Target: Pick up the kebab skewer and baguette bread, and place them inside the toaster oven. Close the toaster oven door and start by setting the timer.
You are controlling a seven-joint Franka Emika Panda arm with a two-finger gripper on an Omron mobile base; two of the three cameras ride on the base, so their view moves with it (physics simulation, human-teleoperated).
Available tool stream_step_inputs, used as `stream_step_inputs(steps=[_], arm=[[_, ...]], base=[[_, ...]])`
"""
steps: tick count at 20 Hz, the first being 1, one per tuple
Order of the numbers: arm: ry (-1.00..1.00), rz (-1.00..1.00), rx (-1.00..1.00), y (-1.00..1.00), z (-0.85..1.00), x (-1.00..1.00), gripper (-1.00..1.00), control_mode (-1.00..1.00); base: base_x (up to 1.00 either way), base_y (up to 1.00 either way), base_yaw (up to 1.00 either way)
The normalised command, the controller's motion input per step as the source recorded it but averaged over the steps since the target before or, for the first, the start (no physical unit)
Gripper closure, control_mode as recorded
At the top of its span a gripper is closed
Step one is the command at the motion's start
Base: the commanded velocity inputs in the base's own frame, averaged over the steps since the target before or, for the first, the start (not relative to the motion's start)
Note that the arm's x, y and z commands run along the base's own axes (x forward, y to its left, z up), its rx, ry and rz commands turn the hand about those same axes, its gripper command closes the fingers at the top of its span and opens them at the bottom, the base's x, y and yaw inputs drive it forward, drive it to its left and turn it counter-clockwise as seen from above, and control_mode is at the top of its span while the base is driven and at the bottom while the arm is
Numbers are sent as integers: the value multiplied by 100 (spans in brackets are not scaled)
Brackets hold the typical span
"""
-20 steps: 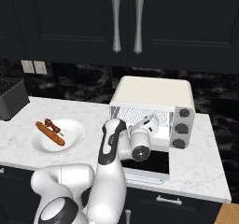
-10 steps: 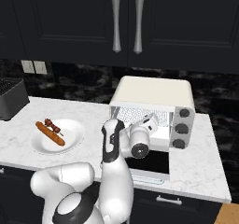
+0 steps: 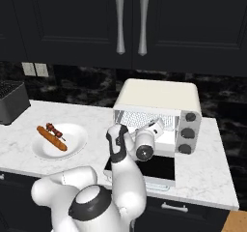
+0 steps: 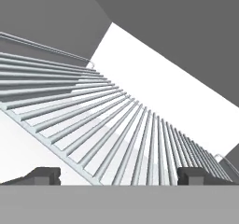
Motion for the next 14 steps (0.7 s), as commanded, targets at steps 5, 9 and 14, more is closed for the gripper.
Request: stream_step_inputs(steps=[5,9,14], arm=[[5,0,0,-3,-27,23,-100,-100],[5,0,0,-4,-27,30,-100,-100],[4,0,0,-4,-27,17,-100,-100]], base=[[0,0,0],[0,0,0],[0,0,0]])
